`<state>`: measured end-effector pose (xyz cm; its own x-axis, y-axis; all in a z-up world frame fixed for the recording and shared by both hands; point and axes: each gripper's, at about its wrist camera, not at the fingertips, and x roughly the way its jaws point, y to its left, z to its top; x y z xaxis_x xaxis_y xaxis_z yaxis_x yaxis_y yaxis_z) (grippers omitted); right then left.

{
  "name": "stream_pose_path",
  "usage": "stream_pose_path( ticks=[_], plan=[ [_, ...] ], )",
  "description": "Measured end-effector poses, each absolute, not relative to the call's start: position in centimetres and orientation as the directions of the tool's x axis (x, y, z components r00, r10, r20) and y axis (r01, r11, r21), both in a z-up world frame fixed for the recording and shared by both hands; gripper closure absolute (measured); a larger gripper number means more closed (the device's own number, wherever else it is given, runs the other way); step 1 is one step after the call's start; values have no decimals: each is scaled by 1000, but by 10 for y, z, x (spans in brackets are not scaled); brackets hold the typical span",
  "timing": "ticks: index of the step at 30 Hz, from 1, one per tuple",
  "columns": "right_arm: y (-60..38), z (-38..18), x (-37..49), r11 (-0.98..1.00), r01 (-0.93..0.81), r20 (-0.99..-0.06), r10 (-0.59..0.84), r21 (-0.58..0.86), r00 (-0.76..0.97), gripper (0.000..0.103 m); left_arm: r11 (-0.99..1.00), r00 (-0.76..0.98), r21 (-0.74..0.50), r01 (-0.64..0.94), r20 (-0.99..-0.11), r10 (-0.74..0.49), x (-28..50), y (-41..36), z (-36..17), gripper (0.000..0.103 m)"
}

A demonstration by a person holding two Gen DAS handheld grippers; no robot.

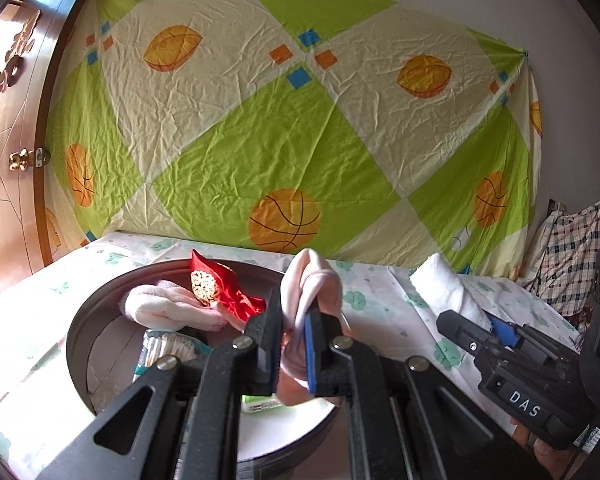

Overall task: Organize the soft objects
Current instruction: 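Lower the towel and pink bag into the tin and open both grippers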

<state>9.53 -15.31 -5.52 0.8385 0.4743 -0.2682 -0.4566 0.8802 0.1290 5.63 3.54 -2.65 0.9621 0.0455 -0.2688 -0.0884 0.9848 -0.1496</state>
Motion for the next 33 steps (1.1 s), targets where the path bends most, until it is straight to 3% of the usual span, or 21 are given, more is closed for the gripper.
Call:
stream_pose_path(
  ticks=[15, 27, 33],
  plan=[
    [-115, -5, 112, 831, -546, -240, 554, 105, 797, 60, 983, 951, -50, -178, -264, 159, 62, 84, 11, 96],
    [-73, 1, 143, 808, -576, -306, 584, 126, 752, 60, 979, 877, -80, -188, -463, 131, 110, 128, -7, 96],
    [-56, -10, 169, 806, -571, -396, 581, 157, 711, 60, 980, 830, -60, -191, -543, 128, 128, 131, -22, 96]
  ],
)
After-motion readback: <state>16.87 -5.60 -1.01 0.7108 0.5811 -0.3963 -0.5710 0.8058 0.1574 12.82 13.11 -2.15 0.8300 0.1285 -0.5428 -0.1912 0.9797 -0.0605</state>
